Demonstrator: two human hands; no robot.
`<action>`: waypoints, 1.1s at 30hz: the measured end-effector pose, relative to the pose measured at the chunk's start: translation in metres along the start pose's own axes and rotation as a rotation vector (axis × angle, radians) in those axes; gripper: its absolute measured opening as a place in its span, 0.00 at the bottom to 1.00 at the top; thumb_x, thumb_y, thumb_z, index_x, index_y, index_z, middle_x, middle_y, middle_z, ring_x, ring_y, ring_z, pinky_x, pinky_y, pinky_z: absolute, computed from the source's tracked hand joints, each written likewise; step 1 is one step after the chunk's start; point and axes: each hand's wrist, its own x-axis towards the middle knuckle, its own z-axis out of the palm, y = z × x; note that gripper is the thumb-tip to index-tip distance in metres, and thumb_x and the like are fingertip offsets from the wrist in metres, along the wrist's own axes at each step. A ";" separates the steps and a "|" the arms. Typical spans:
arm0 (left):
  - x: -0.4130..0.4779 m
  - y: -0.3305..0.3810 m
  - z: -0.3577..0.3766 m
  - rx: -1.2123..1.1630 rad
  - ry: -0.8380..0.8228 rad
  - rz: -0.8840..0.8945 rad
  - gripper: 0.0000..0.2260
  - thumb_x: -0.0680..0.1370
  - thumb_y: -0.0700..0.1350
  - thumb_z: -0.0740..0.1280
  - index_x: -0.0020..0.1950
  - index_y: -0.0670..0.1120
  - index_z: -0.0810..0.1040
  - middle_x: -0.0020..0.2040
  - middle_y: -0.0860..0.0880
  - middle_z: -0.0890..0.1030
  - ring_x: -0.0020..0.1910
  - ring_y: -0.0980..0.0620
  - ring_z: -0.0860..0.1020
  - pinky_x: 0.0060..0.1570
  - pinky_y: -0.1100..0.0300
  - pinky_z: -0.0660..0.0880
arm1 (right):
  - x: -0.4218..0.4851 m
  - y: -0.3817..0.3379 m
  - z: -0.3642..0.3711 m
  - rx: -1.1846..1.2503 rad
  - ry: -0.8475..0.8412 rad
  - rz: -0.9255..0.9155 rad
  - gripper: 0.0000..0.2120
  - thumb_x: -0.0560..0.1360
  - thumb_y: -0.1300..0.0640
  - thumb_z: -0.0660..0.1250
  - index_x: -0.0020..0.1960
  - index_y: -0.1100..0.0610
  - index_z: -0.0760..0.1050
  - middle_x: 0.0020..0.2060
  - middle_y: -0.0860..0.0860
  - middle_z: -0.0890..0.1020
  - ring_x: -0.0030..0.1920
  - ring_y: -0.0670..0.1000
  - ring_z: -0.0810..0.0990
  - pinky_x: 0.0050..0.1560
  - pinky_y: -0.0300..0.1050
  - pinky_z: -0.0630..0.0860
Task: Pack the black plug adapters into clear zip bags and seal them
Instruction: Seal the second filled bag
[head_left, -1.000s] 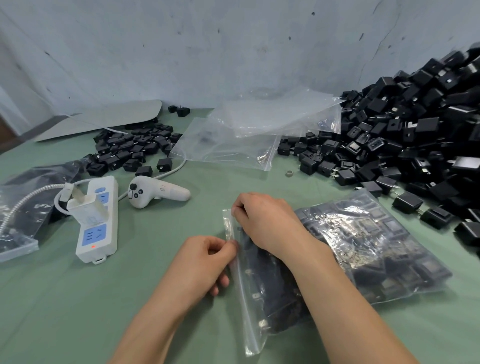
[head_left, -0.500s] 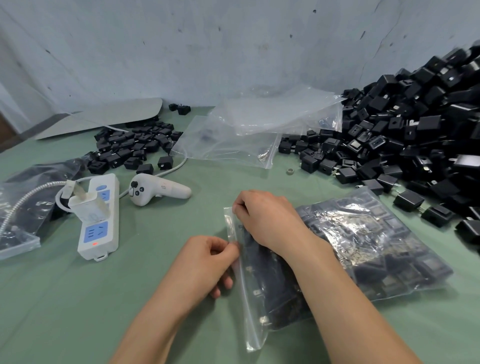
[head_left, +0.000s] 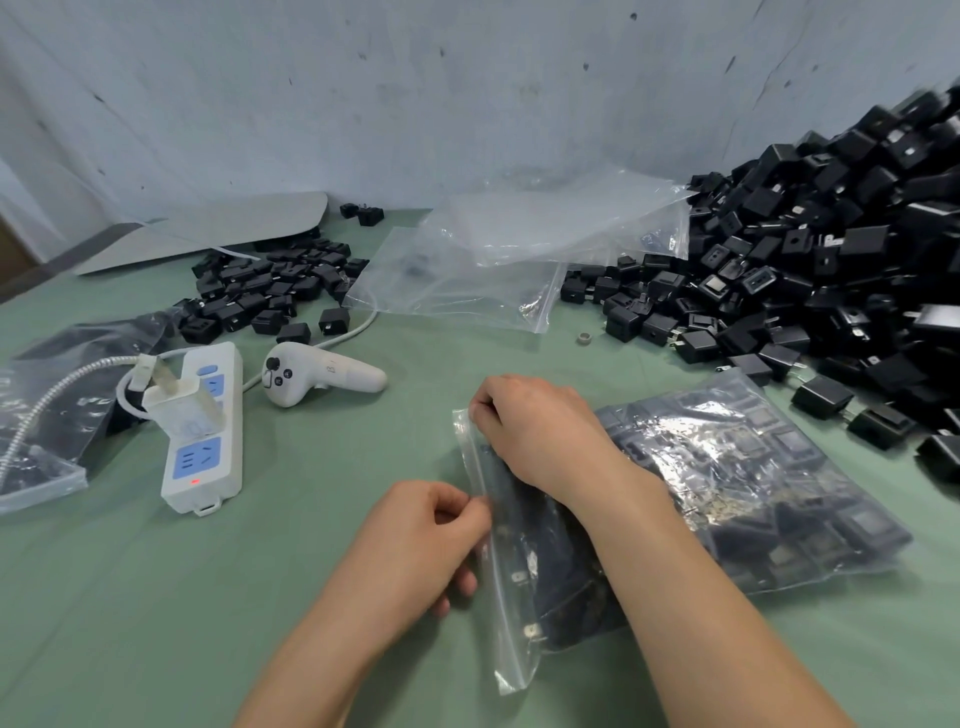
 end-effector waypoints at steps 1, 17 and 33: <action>-0.001 -0.001 0.000 0.013 0.012 0.006 0.17 0.79 0.53 0.65 0.34 0.45 0.77 0.27 0.46 0.82 0.18 0.52 0.69 0.22 0.66 0.65 | 0.000 0.000 0.000 0.001 -0.001 0.001 0.11 0.84 0.52 0.52 0.55 0.51 0.74 0.53 0.48 0.80 0.50 0.54 0.75 0.50 0.50 0.65; -0.024 -0.005 0.009 -0.016 0.035 0.024 0.16 0.81 0.51 0.63 0.37 0.45 0.78 0.27 0.47 0.81 0.17 0.52 0.70 0.21 0.67 0.64 | -0.020 -0.009 -0.011 0.001 0.096 -0.063 0.15 0.84 0.48 0.55 0.66 0.45 0.75 0.60 0.46 0.79 0.61 0.53 0.75 0.65 0.52 0.64; -0.039 -0.004 0.017 -0.067 0.079 0.053 0.16 0.81 0.48 0.63 0.37 0.44 0.79 0.25 0.47 0.80 0.18 0.52 0.70 0.21 0.66 0.64 | -0.078 -0.006 -0.012 -0.105 -0.036 -0.297 0.21 0.83 0.58 0.58 0.66 0.36 0.75 0.75 0.45 0.66 0.75 0.51 0.59 0.78 0.59 0.45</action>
